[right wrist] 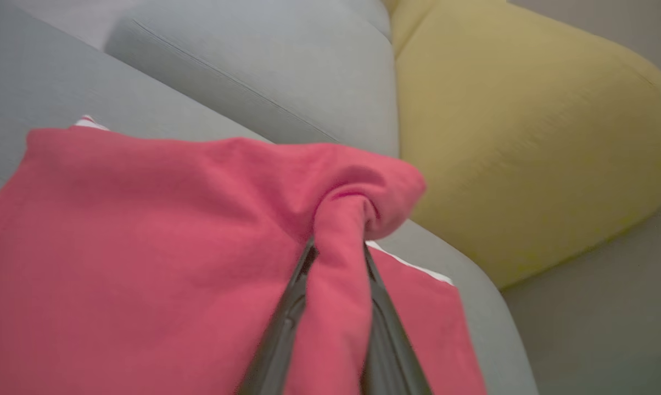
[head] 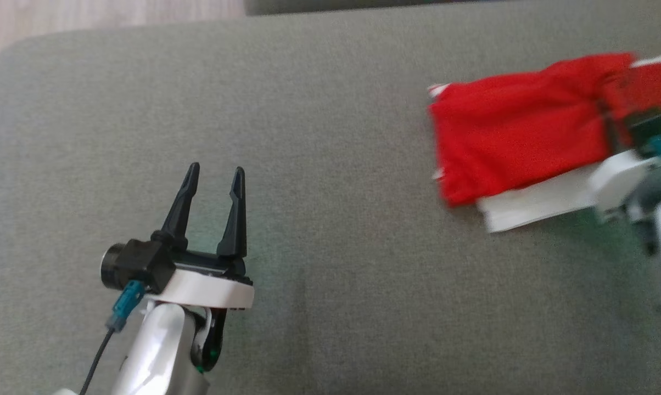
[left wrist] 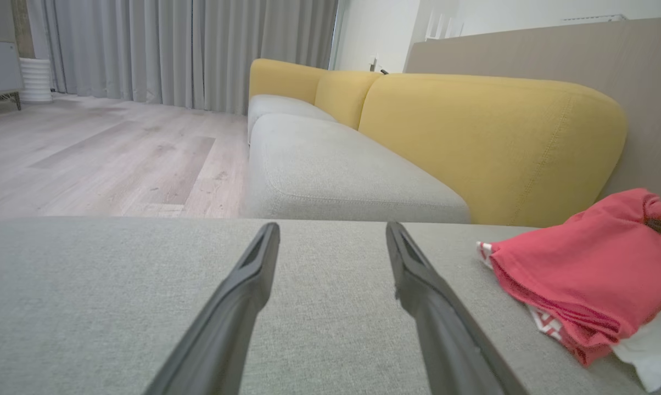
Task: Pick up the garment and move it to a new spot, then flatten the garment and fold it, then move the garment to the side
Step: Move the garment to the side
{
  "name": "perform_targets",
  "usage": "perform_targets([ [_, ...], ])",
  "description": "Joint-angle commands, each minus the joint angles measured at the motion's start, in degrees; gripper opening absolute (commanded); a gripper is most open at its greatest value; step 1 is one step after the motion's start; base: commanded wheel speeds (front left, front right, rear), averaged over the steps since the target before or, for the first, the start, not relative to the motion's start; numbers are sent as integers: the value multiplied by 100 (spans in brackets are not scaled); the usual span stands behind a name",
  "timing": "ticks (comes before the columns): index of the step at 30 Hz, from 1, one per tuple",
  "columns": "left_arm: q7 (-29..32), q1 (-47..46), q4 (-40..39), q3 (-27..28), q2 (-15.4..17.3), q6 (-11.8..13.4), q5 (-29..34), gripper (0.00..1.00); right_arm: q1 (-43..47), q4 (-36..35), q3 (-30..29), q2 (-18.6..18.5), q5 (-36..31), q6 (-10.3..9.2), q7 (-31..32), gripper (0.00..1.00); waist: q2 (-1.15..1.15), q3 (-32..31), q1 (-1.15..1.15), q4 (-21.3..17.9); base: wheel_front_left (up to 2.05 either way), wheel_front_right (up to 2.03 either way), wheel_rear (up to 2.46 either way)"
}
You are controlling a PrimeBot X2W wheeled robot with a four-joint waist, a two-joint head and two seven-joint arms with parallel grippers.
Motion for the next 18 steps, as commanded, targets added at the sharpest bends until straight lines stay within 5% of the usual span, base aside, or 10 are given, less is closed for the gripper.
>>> perform_targets([
  [1, -29, -215, -193, 182, 39, -13, 42, 100, -261, -243, 53, -116, 33, -5, 10, 0, 0, 124, 0, -76, 0, 0, 0],
  [9, -29, -496, -225, 163, 39, -61, 16, 100, -721, -259, -392, -1157, -83, -5, 321, 0, 0, 722, 0, -79, 0, 0, 0],
  [18, -29, -714, -202, 288, 39, -116, 0, 100, -745, -124, -1077, -1561, -658, -5, 774, 0, 0, 1063, 0, 78, 0, 0, 0],
])
